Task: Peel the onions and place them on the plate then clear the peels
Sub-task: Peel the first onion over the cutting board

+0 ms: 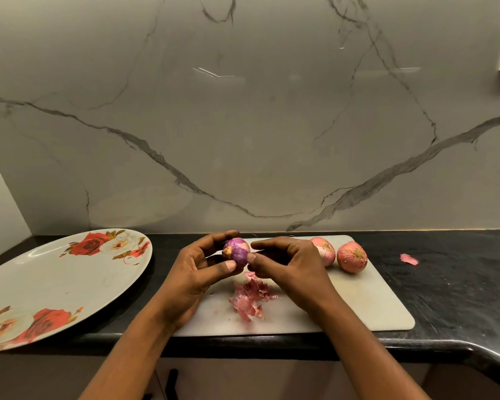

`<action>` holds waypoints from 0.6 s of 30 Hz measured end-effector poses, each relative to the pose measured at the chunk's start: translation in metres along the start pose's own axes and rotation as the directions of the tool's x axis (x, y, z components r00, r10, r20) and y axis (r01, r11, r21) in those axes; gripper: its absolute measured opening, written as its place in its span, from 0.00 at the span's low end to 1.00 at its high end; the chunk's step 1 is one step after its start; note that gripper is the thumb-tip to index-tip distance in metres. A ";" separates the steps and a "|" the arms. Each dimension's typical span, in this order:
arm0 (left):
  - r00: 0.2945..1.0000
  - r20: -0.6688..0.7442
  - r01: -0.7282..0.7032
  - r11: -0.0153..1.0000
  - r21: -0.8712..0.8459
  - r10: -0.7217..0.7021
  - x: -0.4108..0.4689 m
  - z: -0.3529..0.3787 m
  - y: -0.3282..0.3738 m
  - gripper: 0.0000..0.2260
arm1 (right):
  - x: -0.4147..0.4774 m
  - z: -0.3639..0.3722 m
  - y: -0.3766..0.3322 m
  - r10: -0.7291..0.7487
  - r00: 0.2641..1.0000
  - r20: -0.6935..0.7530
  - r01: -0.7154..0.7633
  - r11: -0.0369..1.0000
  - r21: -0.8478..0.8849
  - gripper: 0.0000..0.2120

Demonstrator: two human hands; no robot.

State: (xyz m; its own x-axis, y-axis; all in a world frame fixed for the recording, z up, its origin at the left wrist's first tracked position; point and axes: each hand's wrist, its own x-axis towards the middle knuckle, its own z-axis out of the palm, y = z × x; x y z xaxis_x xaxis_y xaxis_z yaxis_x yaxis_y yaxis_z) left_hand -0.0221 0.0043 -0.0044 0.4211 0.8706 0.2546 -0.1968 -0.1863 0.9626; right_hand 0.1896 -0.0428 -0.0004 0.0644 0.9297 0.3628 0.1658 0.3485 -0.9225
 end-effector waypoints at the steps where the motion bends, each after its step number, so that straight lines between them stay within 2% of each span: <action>1: 1.000 0.002 0.003 1.000 -0.017 -0.003 0.000 0.000 0.000 0.25 | 0.000 0.000 0.001 -0.013 1.000 0.005 0.013 1.000 -0.012 0.12; 4: 1.000 0.009 0.013 0.998 -0.057 -0.013 0.001 -0.001 0.000 0.24 | 0.004 0.000 0.006 -0.031 0.999 -0.014 0.030 0.999 -0.035 0.07; 9: 1.000 0.015 0.012 0.998 -0.059 -0.011 0.001 0.000 0.002 0.24 | 0.008 -0.002 0.012 0.003 0.995 -0.100 -0.010 0.998 -0.067 0.08; 12: 1.000 0.013 0.000 1.000 -0.019 0.001 0.000 0.001 0.002 0.25 | 0.007 -0.002 0.011 0.005 0.996 -0.087 -0.015 0.994 -0.110 0.07; 18: 0.998 0.062 -0.040 0.991 0.131 0.032 -0.003 0.002 0.001 0.28 | 0.002 0.000 0.001 0.031 0.999 -0.011 -0.031 0.999 -0.015 0.08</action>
State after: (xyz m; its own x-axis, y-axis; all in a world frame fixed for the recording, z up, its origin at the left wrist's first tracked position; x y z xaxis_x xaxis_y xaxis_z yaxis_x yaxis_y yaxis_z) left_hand -0.0219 0.0006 -0.0041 0.4687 0.8343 0.2904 -0.0960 -0.2787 0.9556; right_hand 0.1895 -0.0405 -0.0007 0.0806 0.9386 0.3355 0.1781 0.3176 -0.9313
